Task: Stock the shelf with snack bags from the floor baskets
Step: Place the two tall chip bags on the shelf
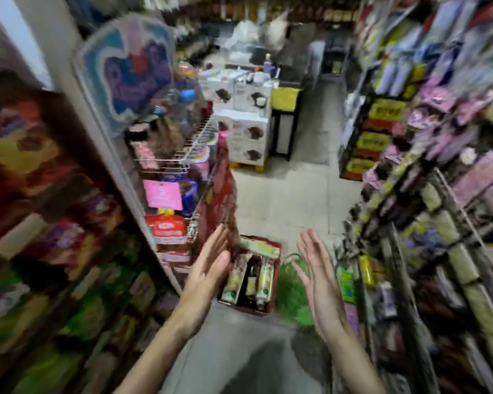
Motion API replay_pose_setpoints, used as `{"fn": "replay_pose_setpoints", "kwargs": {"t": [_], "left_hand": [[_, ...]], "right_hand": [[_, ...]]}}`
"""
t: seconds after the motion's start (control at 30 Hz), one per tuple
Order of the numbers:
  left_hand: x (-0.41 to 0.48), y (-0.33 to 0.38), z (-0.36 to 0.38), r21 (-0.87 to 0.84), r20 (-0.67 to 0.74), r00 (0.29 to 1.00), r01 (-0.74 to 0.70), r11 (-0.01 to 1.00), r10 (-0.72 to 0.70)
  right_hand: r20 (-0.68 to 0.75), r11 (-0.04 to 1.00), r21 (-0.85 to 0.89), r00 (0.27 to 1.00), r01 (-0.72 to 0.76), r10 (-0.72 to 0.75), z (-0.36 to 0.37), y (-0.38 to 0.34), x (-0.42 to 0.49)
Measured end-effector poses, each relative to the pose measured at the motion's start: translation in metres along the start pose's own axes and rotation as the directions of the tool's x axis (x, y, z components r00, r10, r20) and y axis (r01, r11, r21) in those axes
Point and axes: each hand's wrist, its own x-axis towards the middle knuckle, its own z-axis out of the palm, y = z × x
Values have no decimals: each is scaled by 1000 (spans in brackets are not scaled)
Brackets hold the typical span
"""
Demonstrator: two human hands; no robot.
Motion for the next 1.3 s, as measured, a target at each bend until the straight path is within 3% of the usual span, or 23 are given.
{"fn": "replay_pose_setpoints", "kwargs": {"t": [0.13,0.33,0.5,0.57,0.7,0.73,0.83,0.93,1.13,1.2,1.3], "left_hand": [[77,-41,25,-36,39,995,92,995,-91],[208,-156,17,33,40,965,258,966,-259],[288,-295,-19,147,-21,804,590,794,-594],[311,-361,-34,214,-70,689,717,664,-721],[349,-527,-72,364,-180,535,816,450,-825],[355,-562,-78,387,-202,499,831,399,-843],[385,-642,-84,391,-258,445,860,328,-858],[417,-724,-88,394,-326,444,866,307,-835],[434,-818,-90,599,-476,554,773,210,-683],[435,-836,-96,561,-522,510,809,174,-684],[431,-851,-109,460,-537,458,863,209,-709]], "right_hand": [[-73,998,-57,997,-32,28,-36,24,55],[-167,955,-171,962,-243,215,-68,106,164],[-257,821,-139,821,-554,510,-89,227,251],[-280,719,-119,718,-685,637,-101,297,281],[-307,548,-75,542,-833,782,-131,443,336],[-327,509,-95,509,-856,796,-139,483,350],[-380,469,-226,520,-854,765,-162,589,395],[-430,442,-316,542,-839,722,-189,691,429],[-434,369,-419,540,-830,721,-225,806,463],[-442,347,-422,524,-838,728,-229,829,468],[-499,319,-414,506,-853,704,-228,852,473]]}}
